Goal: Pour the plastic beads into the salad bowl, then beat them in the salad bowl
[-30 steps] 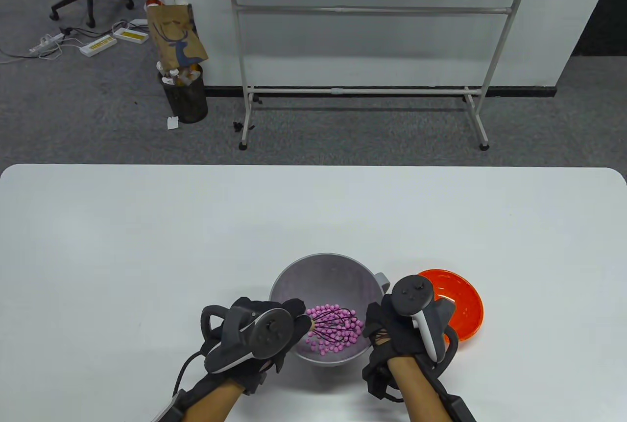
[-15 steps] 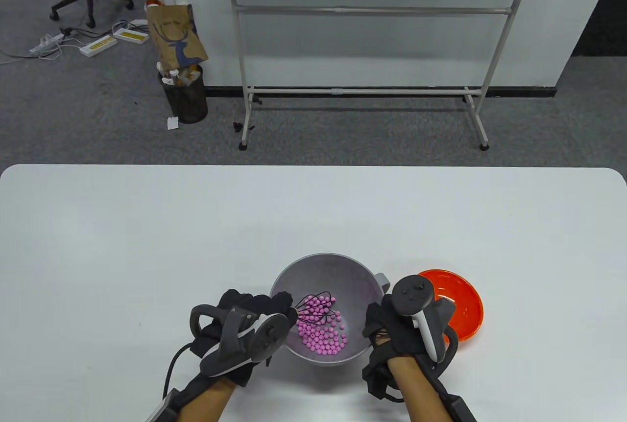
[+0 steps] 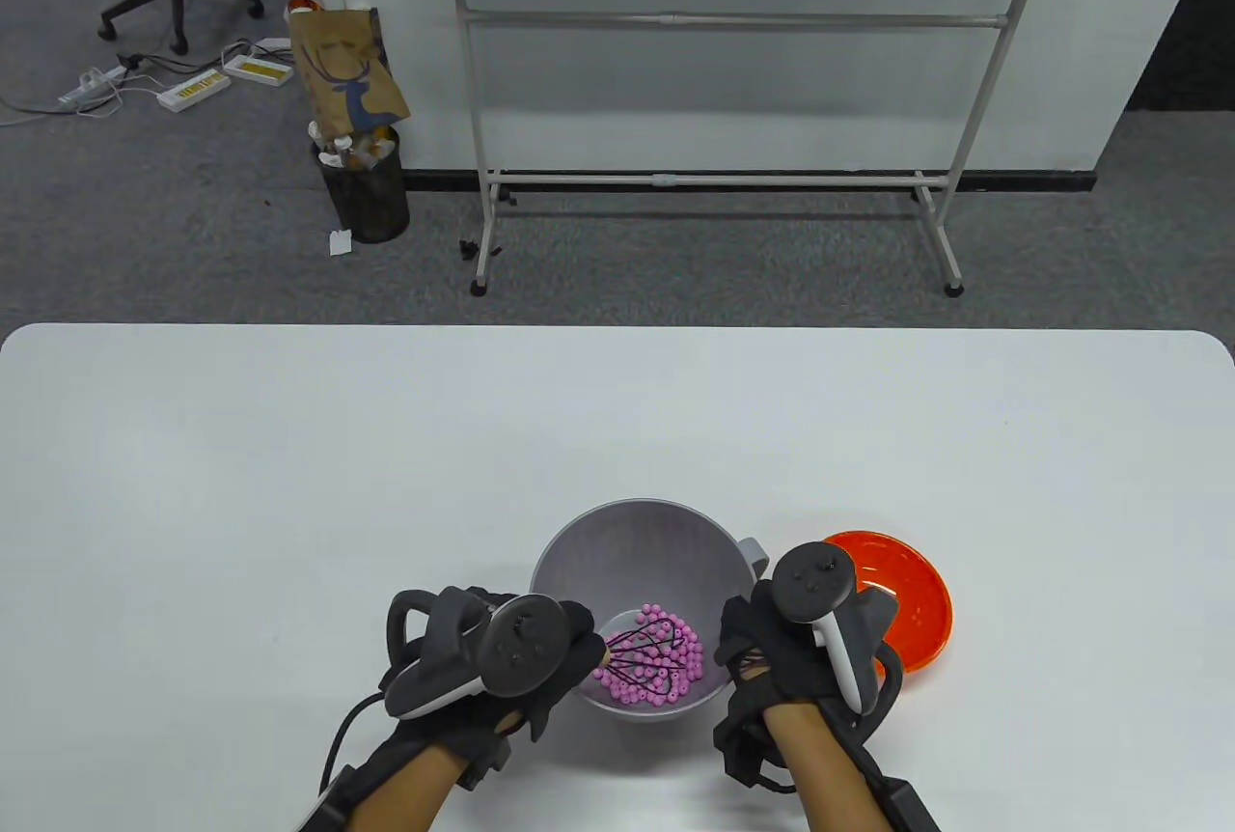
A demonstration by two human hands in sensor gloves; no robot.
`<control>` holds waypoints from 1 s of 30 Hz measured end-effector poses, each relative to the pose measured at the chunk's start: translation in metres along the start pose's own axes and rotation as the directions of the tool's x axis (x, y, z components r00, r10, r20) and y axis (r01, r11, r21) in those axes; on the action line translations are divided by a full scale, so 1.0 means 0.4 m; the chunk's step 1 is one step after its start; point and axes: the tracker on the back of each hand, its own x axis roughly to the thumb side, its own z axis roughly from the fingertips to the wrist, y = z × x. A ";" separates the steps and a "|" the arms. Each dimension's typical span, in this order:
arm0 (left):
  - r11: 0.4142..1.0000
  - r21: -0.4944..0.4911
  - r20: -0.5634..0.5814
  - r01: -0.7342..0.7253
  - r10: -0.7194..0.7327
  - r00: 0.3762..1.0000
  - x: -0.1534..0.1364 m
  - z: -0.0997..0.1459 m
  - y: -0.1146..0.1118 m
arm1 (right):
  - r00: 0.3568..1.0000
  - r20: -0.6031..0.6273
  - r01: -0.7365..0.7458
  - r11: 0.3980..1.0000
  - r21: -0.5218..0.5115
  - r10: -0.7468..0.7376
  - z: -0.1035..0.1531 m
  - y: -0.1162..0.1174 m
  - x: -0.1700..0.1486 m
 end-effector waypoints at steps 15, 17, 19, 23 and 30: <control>0.970 0.183 -0.105 0.157 -0.140 0.985 -0.044 0.002 -0.019 | 1.000 0.002 0.003 1.000 0.003 -0.003 0.000 0.000 0.000; 0.965 0.181 -0.088 0.189 -0.175 0.981 -0.041 0.005 -0.006 | 1.000 0.001 0.002 1.000 0.003 -0.002 0.000 0.000 0.000; 0.965 0.157 -0.085 0.208 -0.197 0.977 -0.033 0.006 0.003 | 1.000 0.001 0.003 1.000 0.003 -0.003 0.000 0.000 0.000; 0.968 0.053 -0.081 0.243 -0.239 0.968 -0.007 0.008 0.027 | 1.000 0.002 0.004 1.000 0.004 -0.004 0.000 0.000 0.000; 0.996 -0.048 -0.031 0.079 -0.081 0.996 0.000 0.011 0.046 | 1.000 0.004 0.005 1.000 0.005 -0.005 0.000 0.000 0.000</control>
